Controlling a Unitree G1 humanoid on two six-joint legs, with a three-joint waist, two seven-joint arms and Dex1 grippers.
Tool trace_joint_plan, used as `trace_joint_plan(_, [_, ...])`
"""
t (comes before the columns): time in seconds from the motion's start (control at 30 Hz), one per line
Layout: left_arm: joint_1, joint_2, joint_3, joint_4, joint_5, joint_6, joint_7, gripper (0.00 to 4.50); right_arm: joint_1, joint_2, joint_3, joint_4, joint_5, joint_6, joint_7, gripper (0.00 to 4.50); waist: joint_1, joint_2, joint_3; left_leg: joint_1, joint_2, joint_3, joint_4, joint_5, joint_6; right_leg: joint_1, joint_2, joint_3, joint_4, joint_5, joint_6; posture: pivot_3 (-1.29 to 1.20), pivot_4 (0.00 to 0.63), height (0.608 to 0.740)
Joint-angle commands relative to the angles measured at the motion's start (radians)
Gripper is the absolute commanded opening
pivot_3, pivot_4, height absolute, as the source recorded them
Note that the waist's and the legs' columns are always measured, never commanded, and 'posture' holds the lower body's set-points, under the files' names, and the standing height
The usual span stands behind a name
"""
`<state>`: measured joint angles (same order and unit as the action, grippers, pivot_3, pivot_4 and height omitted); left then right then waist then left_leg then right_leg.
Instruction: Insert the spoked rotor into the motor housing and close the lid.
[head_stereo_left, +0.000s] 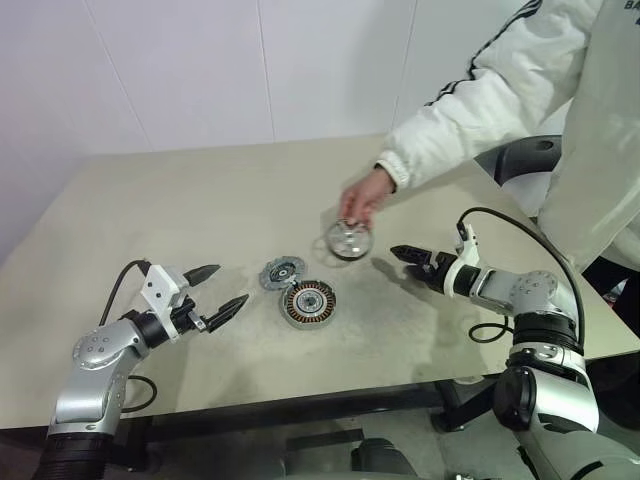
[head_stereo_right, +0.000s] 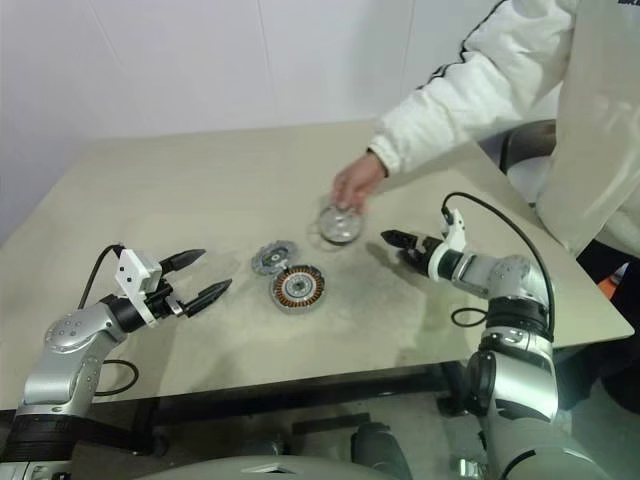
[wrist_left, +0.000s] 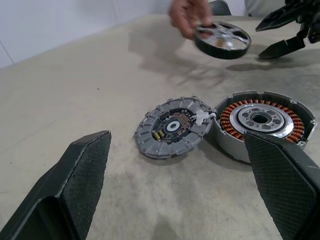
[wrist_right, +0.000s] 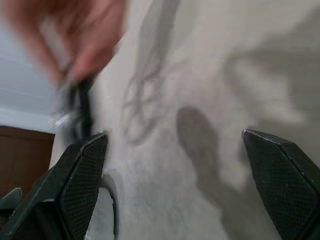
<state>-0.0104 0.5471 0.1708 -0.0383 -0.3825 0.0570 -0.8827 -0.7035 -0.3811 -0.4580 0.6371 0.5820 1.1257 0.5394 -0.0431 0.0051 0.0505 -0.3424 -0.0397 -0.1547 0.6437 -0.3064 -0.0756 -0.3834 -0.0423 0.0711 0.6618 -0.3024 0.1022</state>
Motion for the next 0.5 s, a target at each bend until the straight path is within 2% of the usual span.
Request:
trace_joint_plan(0.03, [-0.014,0.008,0.009,-0.01,-0.002,-0.015,0.001,4.5,-0.036,0.014,0.016,0.009,0.009,-0.03,0.011,4.49,0.0,0.0,0.0,0.0,0.0,0.0,0.0,0.0,0.0,0.0,0.0,0.0,0.0,0.0,0.0,0.0,0.0,0.74])
trace_joint_plan(0.23, [-0.005,0.01,0.013,-0.02,-0.003,-0.013,0.004,4.5,-0.026,0.025,0.031,-0.015,0.021,-0.028,0.011,4.49,0.0,0.0,0.0,0.0,0.0,0.0,0.0,0.0,0.0,0.0,0.0,0.0,0.0,0.0,0.0,0.0,0.0,0.74])
trace_joint_plan(0.5, [-0.002,0.014,0.015,-0.027,-0.004,-0.001,0.013,4.5,0.043,-0.005,0.141,-0.193,0.021,0.001,0.075,4.49,0.0,0.0,0.0,0.0,0.0,0.0,0.0,0.0,0.0,-0.001,0.0,0.0,0.0,0.0,0.0,0.0,0.0,0.74])
